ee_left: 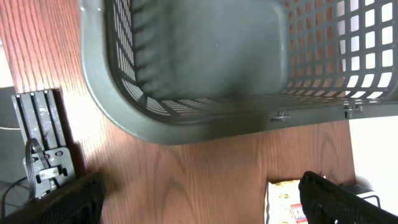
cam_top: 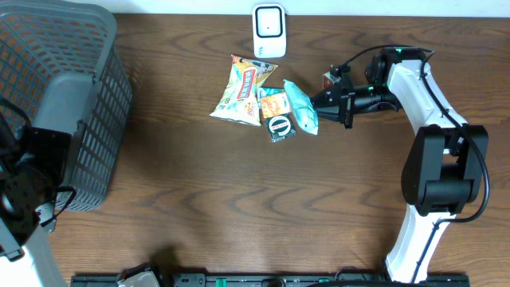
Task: Scan the item barcode
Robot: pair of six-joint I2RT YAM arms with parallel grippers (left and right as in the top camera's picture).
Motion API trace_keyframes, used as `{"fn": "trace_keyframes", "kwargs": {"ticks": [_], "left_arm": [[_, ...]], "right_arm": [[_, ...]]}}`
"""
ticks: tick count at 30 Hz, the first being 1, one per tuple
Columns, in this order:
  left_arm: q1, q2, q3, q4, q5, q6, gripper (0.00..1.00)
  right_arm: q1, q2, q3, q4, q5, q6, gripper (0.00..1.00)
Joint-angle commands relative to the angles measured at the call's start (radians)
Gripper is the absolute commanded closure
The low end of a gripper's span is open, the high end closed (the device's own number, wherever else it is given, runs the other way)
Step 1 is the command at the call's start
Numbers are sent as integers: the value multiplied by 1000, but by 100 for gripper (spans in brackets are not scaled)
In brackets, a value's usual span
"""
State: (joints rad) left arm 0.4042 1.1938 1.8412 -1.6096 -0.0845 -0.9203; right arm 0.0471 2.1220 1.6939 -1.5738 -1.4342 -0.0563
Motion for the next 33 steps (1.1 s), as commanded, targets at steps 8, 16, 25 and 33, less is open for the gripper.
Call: {"fn": "trace_keyframes", "kwargs": {"ticks": [8, 16, 25, 33], "left_arm": [[5, 1, 6, -47, -10, -5, 2], [5, 1, 6, -47, -10, -5, 3], [5, 1, 6, -47, -10, -5, 3], [5, 1, 6, -47, -10, -5, 3]], "right_arm": [[-54, -28, 0, 206, 406, -13, 99], [-33, -28, 0, 311, 1023, 161, 99], [55, -27, 0, 490, 1253, 235, 98], [119, -27, 0, 643, 1253, 226, 99]]}}
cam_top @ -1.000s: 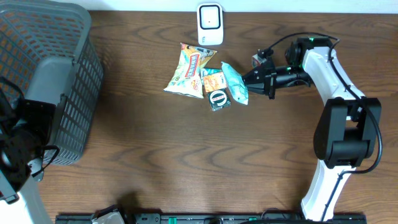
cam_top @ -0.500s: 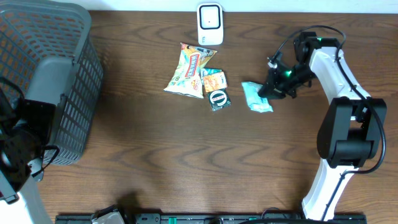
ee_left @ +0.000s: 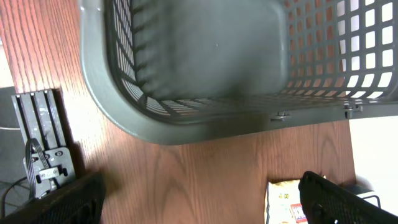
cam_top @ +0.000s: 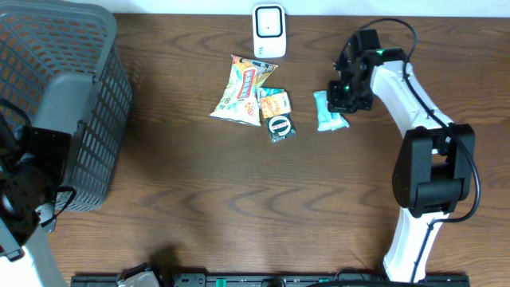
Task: Scan the item barcode
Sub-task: 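Present the green wipes pack's barcode to the scanner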
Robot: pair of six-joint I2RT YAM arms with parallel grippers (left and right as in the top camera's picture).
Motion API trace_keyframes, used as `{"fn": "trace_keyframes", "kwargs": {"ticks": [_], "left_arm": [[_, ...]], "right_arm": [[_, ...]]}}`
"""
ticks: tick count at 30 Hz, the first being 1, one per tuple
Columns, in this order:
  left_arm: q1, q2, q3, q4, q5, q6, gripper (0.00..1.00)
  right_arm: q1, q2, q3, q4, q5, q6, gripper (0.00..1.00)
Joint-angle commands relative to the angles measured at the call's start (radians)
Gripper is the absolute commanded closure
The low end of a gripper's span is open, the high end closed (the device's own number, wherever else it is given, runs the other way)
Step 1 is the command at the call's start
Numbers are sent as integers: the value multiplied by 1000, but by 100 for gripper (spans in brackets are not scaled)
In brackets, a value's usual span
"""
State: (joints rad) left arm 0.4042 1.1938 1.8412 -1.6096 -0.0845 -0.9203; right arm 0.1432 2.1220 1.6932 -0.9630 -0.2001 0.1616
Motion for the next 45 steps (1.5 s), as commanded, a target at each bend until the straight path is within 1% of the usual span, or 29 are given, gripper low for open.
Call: {"fn": "trace_keyframes", "kwargs": {"ticks": [1, 4, 8, 12, 14, 16, 17, 18, 21, 24, 29, 31, 35, 41, 45], "left_arm": [[5, 1, 6, -47, -10, -5, 2], [5, 1, 6, -47, -10, -5, 3], [5, 1, 6, -47, -10, -5, 2], [5, 1, 6, -47, -10, -5, 2], [5, 1, 6, -47, -10, -5, 2], [5, 1, 6, -47, -10, -5, 2], [5, 1, 6, -47, -10, -5, 3], [5, 1, 6, -47, -10, -5, 2], [5, 1, 6, -47, -10, -5, 2], [5, 1, 6, -47, -10, -5, 2], [5, 1, 6, -47, -10, -5, 2], [5, 1, 6, -47, -10, -5, 2], [5, 1, 6, -47, -10, -5, 3], [5, 1, 6, -47, -10, -5, 3], [5, 1, 6, -47, -10, -5, 2]], "right_arm": [[29, -27, 0, 53, 19, 0, 99], [52, -27, 0, 174, 64, -14, 99], [67, -29, 1, 336, 51, -7, 99], [70, -31, 6, 486, 31, 94, 99], [71, -31, 16, 561, -27, 155, 99], [78, -31, 17, 670, -72, 196, 99], [82, -31, 17, 706, -70, 211, 99], [94, -31, 17, 800, -60, 249, 99], [108, -29, 18, 901, -56, 298, 99], [132, -15, 28, 994, 0, 320, 99], [150, 34, 112, 1019, 62, 312, 99], [150, 82, 188, 1005, 67, 308, 99], [152, 214, 379, 896, 67, 292, 99], [153, 398, 602, 754, 36, 286, 99], [159, 416, 603, 762, 34, 286, 99]]}}
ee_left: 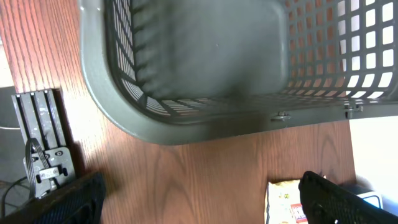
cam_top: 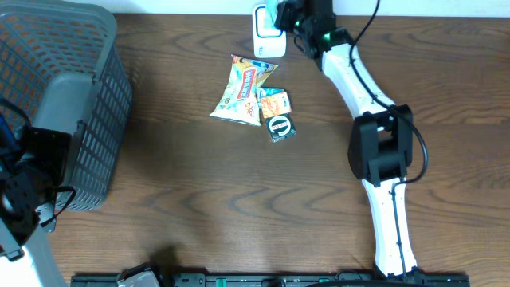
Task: Scan the item barcode
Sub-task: 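Present the green wipes pack's barcode to the scanner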
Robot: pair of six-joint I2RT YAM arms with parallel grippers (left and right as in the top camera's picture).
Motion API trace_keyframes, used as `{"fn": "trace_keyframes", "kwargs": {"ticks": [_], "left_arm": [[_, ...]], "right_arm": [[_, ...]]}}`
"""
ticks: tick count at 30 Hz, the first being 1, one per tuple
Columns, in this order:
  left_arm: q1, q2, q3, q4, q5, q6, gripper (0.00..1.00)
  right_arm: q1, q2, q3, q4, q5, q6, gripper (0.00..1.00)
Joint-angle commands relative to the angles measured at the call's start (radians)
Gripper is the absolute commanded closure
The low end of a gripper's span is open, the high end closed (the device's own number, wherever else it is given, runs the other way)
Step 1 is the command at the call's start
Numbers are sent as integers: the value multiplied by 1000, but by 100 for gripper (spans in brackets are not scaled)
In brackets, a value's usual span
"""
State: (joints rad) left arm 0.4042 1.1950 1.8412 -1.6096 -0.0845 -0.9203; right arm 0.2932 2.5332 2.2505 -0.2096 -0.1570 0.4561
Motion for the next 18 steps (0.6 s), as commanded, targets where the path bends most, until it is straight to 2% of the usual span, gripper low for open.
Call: {"fn": "trace_keyframes", "kwargs": {"ticks": [1, 12, 18], "left_arm": [[5, 0, 6, -47, -10, -5, 2], [5, 0, 6, -47, -10, -5, 2], [5, 0, 6, -47, -10, -5, 2]], "right_arm": [[10, 5, 46, 8, -10, -9, 99], [37, 2, 46, -43, -9, -72, 99], [4, -58, 47, -61, 31, -73, 99]]}}
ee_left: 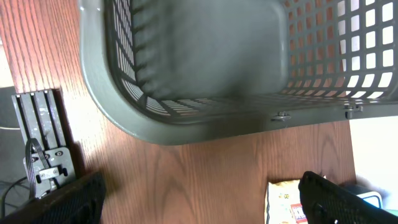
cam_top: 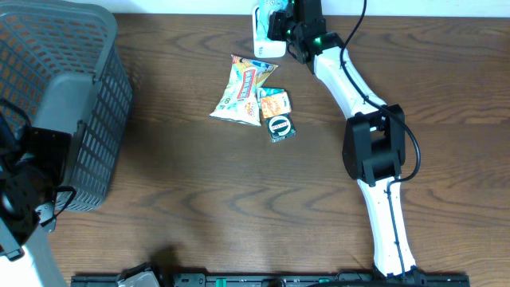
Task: Scan the item barcode
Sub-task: 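Present the green wipes pack's barcode to the scanner, then carry the green wipes pack right and drop it on the table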
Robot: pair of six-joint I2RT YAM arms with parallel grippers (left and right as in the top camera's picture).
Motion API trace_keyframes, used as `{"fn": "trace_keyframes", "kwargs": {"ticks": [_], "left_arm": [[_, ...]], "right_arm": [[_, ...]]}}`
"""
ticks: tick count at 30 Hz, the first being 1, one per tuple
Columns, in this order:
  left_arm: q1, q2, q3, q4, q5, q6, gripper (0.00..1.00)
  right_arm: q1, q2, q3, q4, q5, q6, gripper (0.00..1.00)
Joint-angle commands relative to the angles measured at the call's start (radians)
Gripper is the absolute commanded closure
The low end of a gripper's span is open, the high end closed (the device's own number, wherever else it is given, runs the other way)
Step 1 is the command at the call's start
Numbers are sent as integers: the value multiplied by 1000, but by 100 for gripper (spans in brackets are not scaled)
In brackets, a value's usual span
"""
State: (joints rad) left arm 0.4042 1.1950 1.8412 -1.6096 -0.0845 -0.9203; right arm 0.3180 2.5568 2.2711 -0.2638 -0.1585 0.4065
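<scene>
My right gripper [cam_top: 280, 17] is at the table's far edge, over the white scanner [cam_top: 265, 41]. It is shut on a teal packet [cam_top: 276, 6], of which only a sliver shows at the top of the overhead view. The packet and the fingers cover the upper part of the scanner. My left gripper [ee_left: 199, 208] is open, with bare table between its dark fingers [ee_left: 68, 199]. It hangs at the near left beside the basket.
A grey mesh basket [cam_top: 56, 96] fills the left side. In front of the scanner lie a yellow snack bag [cam_top: 243, 86], a small orange packet [cam_top: 275, 104] and a dark packet with a round label [cam_top: 280, 127]. The right arm [cam_top: 351, 80] stretches along the right half.
The right gripper has shifted a little to the left with the teal packet and now overlaps the scanner more. The left arm has not moved.
The right gripper was first at the teal packet on the right edge of the snack pile. Then the packet was in its hold, apart from the pile to the right. Later it was up at the scanner, and now it is over it.
</scene>
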Motion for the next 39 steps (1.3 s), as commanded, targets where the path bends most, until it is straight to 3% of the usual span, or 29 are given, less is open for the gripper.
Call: {"fn": "trace_keyframes", "kwargs": {"ticks": [1, 9, 17, 18, 20, 23, 24, 26, 33, 35, 39], "left_arm": [[5, 0, 6, -47, -10, -5, 2], [5, 0, 6, -47, -10, -5, 2], [5, 0, 6, -47, -10, -5, 2], [5, 0, 6, -47, -10, -5, 2], [5, 0, 6, -47, -10, -5, 2], [5, 0, 6, -47, -10, -5, 2], [5, 0, 6, -47, -10, -5, 2], [5, 0, 6, -47, -10, -5, 2], [5, 0, 6, -47, -10, -5, 2], [5, 0, 6, -47, -10, -5, 2], [5, 0, 6, -47, -10, -5, 2]], "right_arm": [[-32, -101, 26, -21, 48, -33, 99], [-184, -262, 26, -344, 326, -283, 99], [-407, -250, 23, -666, 549, -415, 99], [-436, -245, 23, -691, 547, -413, 97], [-481, -235, 23, -728, 539, -373, 72], [-537, -227, 23, -782, 431, -355, 60], [-550, -227, 23, -795, 380, -354, 42], [-563, -227, 23, -811, 288, -354, 30], [-543, -227, 23, -890, -160, -355, 28], [-522, -227, 23, -929, -303, -355, 22], [-468, -227, 23, -992, -396, -355, 18]]}}
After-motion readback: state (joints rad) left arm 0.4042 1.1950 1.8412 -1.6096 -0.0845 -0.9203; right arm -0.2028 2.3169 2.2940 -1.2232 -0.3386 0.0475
